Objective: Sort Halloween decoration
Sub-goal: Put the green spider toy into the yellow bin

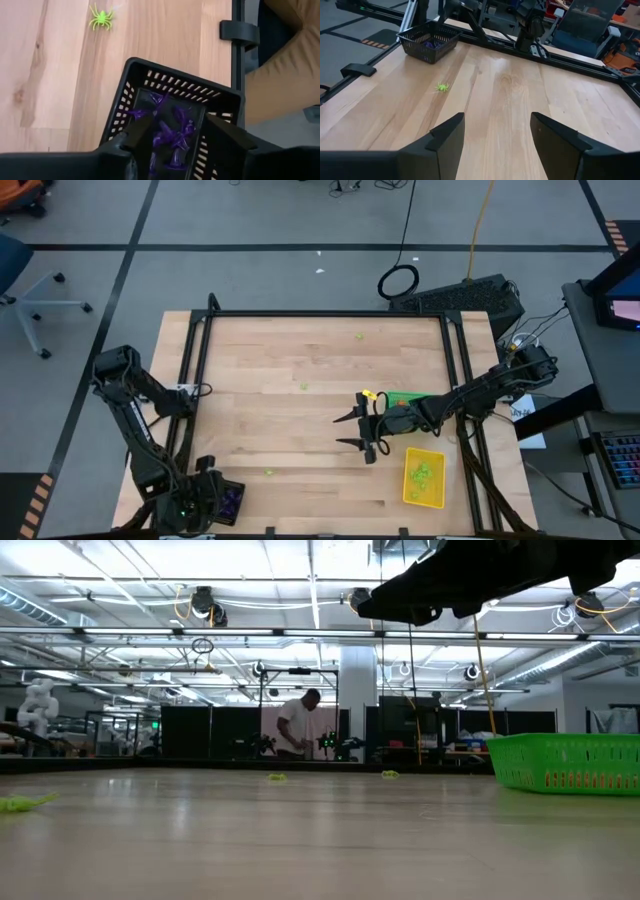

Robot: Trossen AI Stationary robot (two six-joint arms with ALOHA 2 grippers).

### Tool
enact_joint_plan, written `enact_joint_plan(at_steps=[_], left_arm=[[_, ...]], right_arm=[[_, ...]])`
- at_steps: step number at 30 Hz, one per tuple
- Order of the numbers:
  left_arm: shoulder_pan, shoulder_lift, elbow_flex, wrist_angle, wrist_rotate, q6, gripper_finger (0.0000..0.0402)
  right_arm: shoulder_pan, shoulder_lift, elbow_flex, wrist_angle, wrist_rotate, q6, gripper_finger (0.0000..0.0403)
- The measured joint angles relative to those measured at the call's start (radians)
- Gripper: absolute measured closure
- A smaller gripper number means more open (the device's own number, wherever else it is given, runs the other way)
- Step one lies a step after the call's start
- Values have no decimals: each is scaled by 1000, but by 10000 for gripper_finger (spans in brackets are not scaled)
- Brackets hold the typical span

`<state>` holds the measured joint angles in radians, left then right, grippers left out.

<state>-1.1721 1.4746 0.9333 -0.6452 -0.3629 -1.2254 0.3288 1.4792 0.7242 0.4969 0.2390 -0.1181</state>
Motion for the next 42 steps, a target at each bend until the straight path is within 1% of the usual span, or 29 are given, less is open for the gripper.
enact_joint_plan(at_steps=[3,10,13,16,19,24,27,30,32,34,37,40,42], left_arm=[[6,0,0,8,8,0,217],[42,0,0,9,15,9,215],[71,0,0,8,16,62,215],[107,0,0,8,12,138,215],[146,0,0,8,-22,227,215],[205,0,0,8,-137,357,215],[235,0,0,10,-231,444,215],[263,0,0,11,-345,525,215],[282,0,0,16,-400,563,215],[297,0,0,23,-431,584,215],[311,0,0,23,-447,583,215],[314,0,0,13,-465,577,215],[314,0,0,-15,-468,552,215]], right_arm=[[0,0,0,7,0,0,188],[0,0,0,41,1,23,188],[-3,0,1,61,1,54,188],[-8,0,13,39,1,94,188],[-10,0,39,-12,1,136,188],[-6,29,89,-34,-3,211,188],[0,75,148,-50,-4,230,188],[-2,138,232,-114,-3,230,188],[-14,189,300,-172,-3,230,188],[-25,247,375,-239,-3,230,188],[-31,339,469,-300,-3,233,188],[-18,430,526,-265,-12,243,188],[-3,493,540,-189,-47,246,188]])
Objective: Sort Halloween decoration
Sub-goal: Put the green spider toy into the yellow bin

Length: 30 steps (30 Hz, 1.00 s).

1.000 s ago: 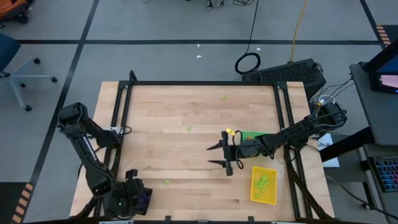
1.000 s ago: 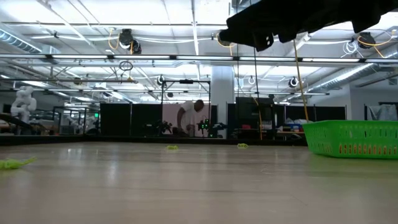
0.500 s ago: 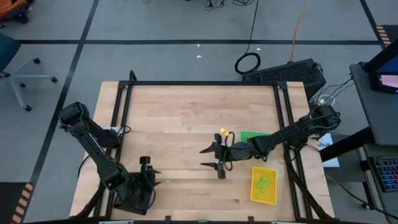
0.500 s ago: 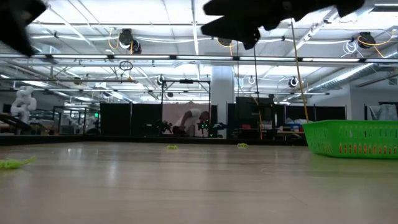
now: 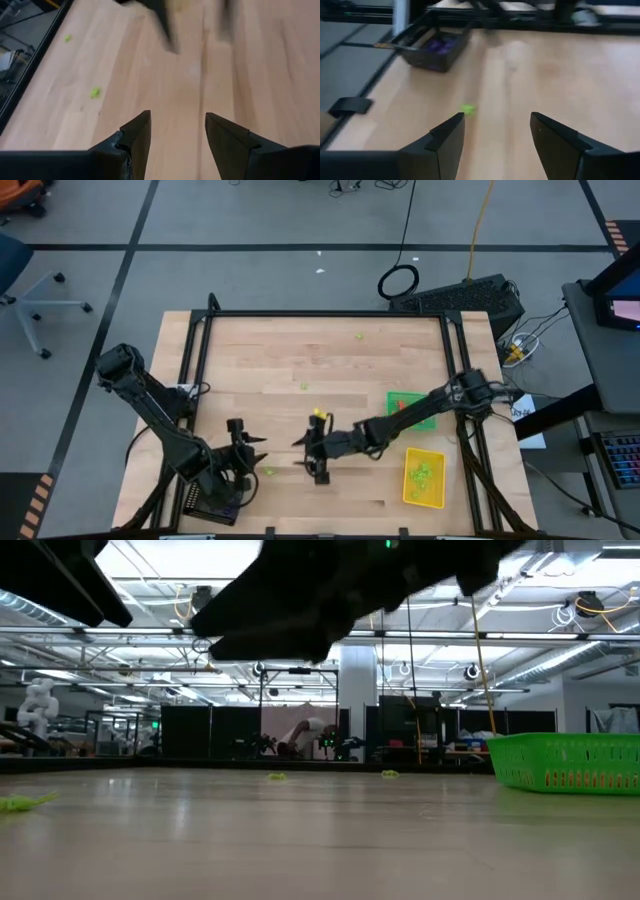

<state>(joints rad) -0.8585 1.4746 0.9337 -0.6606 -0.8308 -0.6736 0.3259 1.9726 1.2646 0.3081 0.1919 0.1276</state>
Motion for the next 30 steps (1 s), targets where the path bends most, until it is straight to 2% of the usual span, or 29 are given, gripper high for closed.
enact_joint_plan(at_steps=[5,10,13,20,30], left_arm=[[-1,0,0,-78,-26,-78,215],[-20,-1,0,-110,-168,-79,215],[-35,-4,0,-112,-199,-81,215],[-59,-4,1,-119,-205,-107,215],[-59,-4,0,-117,-225,-106,215]], right_arm=[[25,137,40,128,-13,62,188],[25,239,138,91,-10,92,188],[24,283,185,47,-11,82,188],[6,318,215,103,-114,74,188],[11,318,215,148,-109,63,188]])
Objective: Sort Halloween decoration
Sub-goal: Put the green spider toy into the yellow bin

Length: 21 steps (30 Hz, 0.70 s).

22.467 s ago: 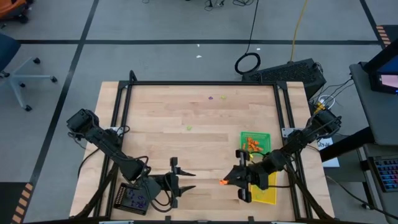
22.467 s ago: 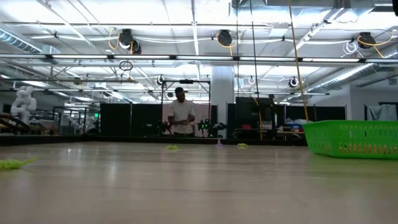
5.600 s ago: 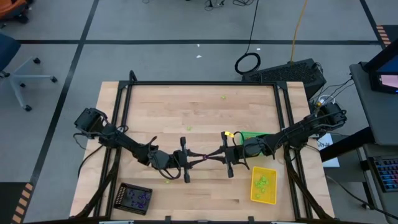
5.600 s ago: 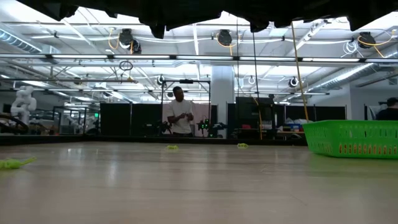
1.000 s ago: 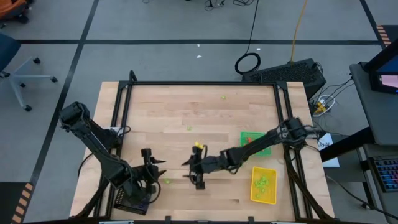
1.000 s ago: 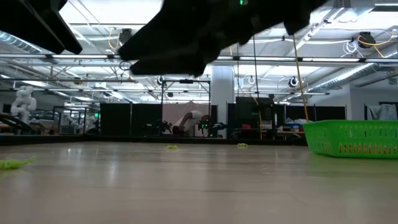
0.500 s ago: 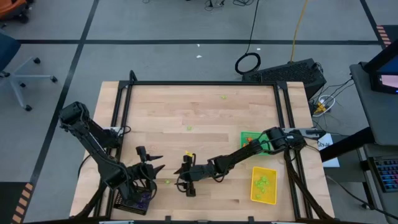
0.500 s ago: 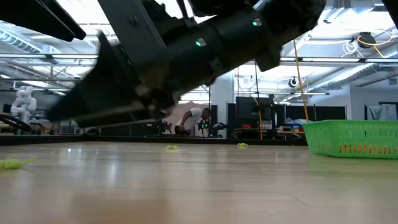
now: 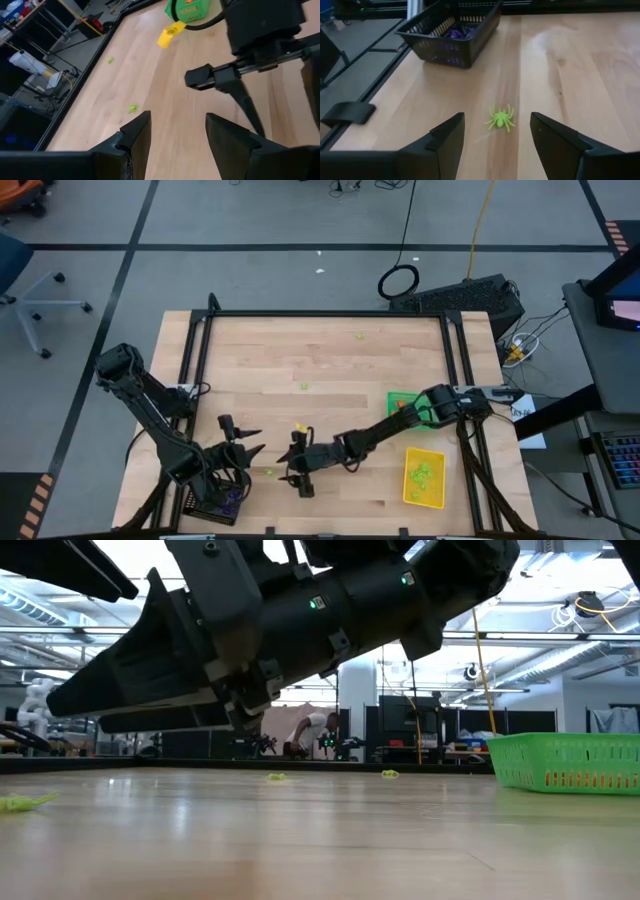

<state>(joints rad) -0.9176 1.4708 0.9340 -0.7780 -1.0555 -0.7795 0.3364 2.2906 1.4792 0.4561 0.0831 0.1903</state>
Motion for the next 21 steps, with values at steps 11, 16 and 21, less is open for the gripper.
enact_joint_plan(at_steps=[11,16,21], left_arm=[[5,0,0,25,-79,1,215],[30,0,0,133,114,25,215],[47,0,0,260,336,35,218]], right_arm=[[8,0,-1,24,18,-157,188],[6,-1,-1,-29,20,-127,188],[16,-39,-2,-152,25,-112,188]])
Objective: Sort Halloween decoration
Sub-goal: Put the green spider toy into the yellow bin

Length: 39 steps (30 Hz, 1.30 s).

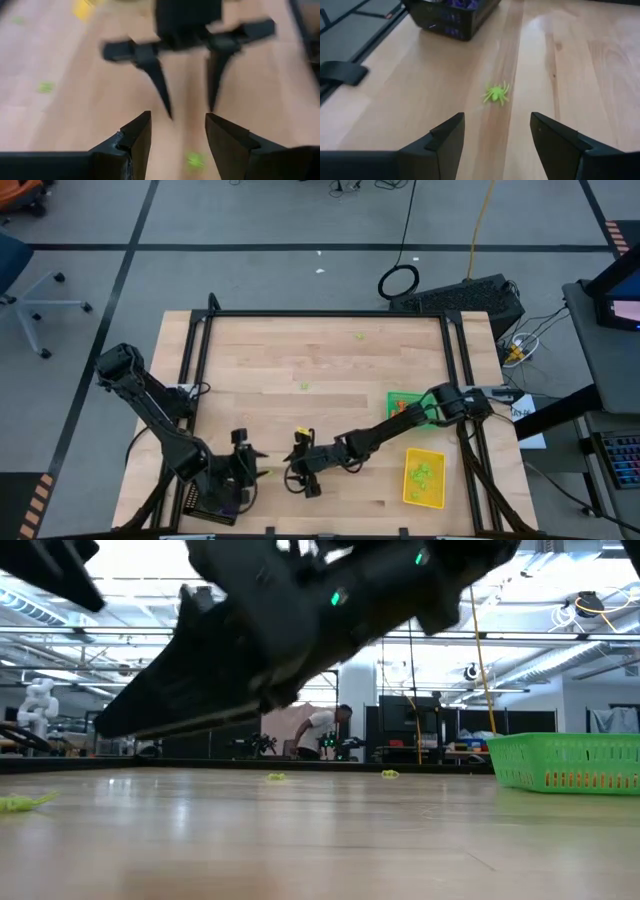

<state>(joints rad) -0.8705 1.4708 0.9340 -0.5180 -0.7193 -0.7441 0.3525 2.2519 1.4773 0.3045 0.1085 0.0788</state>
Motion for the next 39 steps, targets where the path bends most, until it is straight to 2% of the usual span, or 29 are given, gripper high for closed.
enact_joint_plan(at_steps=[6,13,21,25,32,39], left_arm=[[21,29,0,13,176,0,255],[57,168,0,109,353,73,299],[91,225,0,115,368,70,304],[100,225,-1,104,374,70,287],[104,225,-8,86,379,70,225],[104,225,-8,86,394,70,215]], right_arm=[[18,-65,0,-106,2,21,188],[45,-94,0,-166,3,13,188],[49,-95,0,-170,2,3,188],[49,-95,0,-188,-1,6,188],[55,-96,1,-282,-5,50,188],[63,-96,1,-304,-5,59,188]])
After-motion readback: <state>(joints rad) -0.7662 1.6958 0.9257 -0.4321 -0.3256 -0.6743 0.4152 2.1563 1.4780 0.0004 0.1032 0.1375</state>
